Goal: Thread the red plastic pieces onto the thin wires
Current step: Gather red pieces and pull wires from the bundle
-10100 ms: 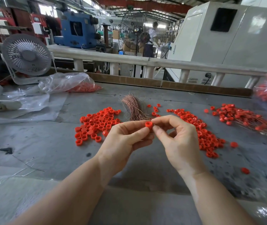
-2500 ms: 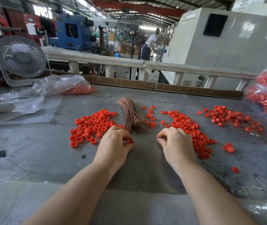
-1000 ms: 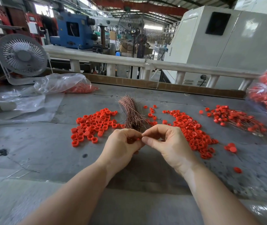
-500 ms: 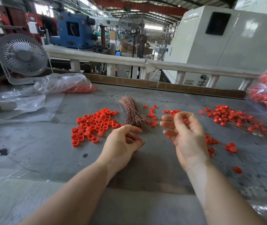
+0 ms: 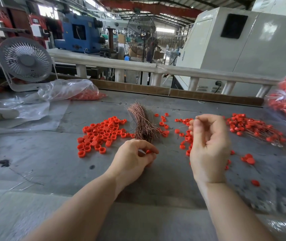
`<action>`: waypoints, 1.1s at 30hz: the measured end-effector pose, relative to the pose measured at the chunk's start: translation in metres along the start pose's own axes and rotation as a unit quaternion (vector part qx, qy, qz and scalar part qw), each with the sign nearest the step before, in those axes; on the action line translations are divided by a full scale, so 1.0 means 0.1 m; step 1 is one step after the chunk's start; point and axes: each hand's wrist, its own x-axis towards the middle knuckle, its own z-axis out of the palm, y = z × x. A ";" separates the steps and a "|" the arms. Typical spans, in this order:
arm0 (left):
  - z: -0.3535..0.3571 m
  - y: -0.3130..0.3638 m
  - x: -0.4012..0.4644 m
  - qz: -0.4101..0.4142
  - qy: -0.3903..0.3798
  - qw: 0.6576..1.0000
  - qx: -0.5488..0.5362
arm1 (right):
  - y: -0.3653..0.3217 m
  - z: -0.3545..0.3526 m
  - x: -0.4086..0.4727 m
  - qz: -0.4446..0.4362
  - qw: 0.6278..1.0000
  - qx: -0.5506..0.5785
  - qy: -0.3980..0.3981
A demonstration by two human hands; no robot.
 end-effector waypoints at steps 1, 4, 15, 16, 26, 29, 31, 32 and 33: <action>0.00 0.00 0.00 -0.001 -0.004 1.000 0.006 | 0.00 -0.01 -0.01 -0.026 0.999 -0.023 -0.006; 0.00 0.00 -0.01 -0.005 -0.016 1.000 0.014 | 0.02 -0.02 -0.01 -0.080 0.994 -0.072 -0.008; 0.01 -0.03 0.01 0.003 -0.028 1.000 0.012 | 0.04 -0.05 0.02 -0.123 0.986 -0.109 -0.029; 0.02 -0.03 0.01 0.003 -0.025 1.000 0.011 | 0.04 -0.04 0.01 -0.120 0.984 -0.120 -0.058; -0.01 0.02 0.01 0.000 0.037 0.994 -0.101 | 0.05 -0.01 -0.06 -0.105 0.957 -0.168 -0.210; 0.00 0.03 0.01 -0.004 0.035 0.991 -0.126 | 0.03 0.00 -0.08 -0.110 0.951 -0.175 -0.228; 0.00 0.04 0.01 -0.004 0.032 0.990 -0.136 | 0.02 0.01 -0.09 -0.121 0.948 -0.177 -0.235; 0.00 0.04 0.01 -0.005 0.031 0.989 -0.143 | 0.00 0.01 -0.09 -0.128 0.945 -0.179 -0.241; 0.00 0.04 0.01 -0.005 0.030 0.989 -0.148 | -0.01 0.01 -0.10 -0.134 0.942 -0.180 -0.250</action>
